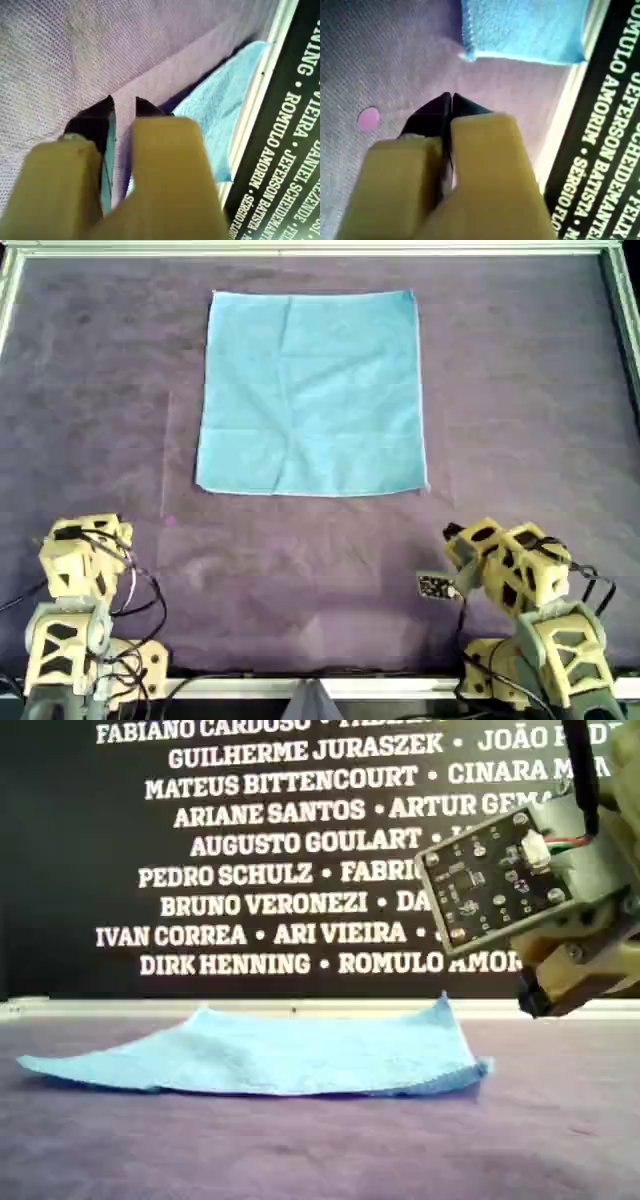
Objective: Fold a cloth
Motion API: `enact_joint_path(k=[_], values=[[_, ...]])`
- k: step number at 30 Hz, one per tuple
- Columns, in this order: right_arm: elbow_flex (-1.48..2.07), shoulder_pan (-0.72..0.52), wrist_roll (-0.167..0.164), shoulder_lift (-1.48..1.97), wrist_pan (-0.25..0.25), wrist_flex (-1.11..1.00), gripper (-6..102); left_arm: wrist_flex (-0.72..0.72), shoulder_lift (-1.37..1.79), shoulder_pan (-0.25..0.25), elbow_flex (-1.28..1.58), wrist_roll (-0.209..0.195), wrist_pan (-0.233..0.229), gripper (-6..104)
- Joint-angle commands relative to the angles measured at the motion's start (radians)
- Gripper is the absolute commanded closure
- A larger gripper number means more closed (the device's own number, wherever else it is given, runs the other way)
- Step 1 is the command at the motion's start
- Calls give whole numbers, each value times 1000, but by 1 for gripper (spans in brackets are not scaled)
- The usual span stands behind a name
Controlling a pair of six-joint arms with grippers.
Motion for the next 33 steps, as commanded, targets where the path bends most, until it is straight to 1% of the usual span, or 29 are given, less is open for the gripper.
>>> enact_joint_path(k=[1,3,5,23,24,28,30,33], values=[[15,-2,2,40,2,6,97,0,2,15,-52,-6,3,83],[15,0,0,40,-5,6,97,0,2,15,-52,-6,3,83],[15,0,0,40,2,6,97,0,2,15,-52,-6,3,83],[15,0,2,40,2,6,97,0,2,15,-52,-6,3,83],[15,0,0,38,-11,6,97,0,2,15,-52,-6,3,83],[15,2,5,38,-12,6,97,5,2,11,-52,-8,5,83],[15,-2,6,35,0,11,97,8,2,14,-52,-8,3,83],[15,0,3,38,2,31,97,8,2,9,-52,-8,-3,83]])
